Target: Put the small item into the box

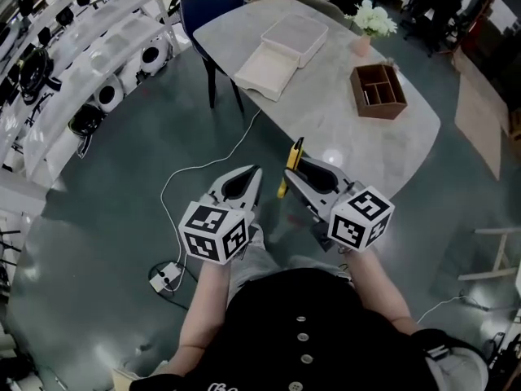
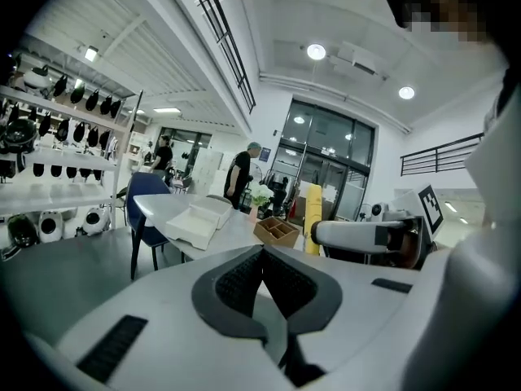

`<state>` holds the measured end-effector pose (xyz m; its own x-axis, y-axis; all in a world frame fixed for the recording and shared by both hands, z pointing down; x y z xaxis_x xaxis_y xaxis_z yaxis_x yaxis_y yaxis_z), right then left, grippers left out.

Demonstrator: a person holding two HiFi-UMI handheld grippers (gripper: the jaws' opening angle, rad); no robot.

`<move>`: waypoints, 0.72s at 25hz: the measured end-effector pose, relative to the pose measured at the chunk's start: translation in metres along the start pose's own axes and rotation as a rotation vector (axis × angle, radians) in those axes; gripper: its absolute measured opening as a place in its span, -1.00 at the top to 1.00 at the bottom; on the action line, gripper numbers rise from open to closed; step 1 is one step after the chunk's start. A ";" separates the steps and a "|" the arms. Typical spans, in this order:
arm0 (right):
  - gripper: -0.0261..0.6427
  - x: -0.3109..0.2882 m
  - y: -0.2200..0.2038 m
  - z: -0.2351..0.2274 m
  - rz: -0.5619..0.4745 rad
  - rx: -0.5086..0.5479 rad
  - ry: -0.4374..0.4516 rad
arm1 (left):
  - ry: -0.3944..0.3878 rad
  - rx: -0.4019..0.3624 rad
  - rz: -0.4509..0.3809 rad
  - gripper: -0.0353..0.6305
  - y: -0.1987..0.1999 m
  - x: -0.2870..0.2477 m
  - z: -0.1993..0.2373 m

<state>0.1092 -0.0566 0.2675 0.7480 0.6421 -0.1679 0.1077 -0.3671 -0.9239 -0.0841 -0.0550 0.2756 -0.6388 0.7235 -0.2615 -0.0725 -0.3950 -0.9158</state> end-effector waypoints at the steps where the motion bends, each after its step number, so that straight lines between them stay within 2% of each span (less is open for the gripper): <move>1: 0.56 -0.010 0.003 -0.001 -0.005 0.000 -0.005 | -0.005 -0.002 -0.001 0.84 0.005 -0.002 0.011; 10: 0.56 -0.086 0.020 -0.009 -0.028 0.010 -0.064 | -0.061 -0.025 -0.007 0.84 0.042 -0.019 0.093; 18: 0.56 -0.121 0.026 -0.020 -0.010 0.004 -0.111 | -0.097 -0.006 0.010 0.84 0.051 -0.032 0.132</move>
<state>0.0342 -0.1574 0.2707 0.6695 0.7165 -0.1959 0.1115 -0.3577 -0.9271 -0.1681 -0.1729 0.2773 -0.7106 0.6613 -0.2403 -0.0615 -0.3985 -0.9151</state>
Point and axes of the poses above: the fingertips, and each gripper's own axes: x backward along the fingers, z to its left, y out of its top, the point moved 9 cm from there along x, backward along the fingers, and after that the axes turned 1 degree about -y, right-handed, at the moved point
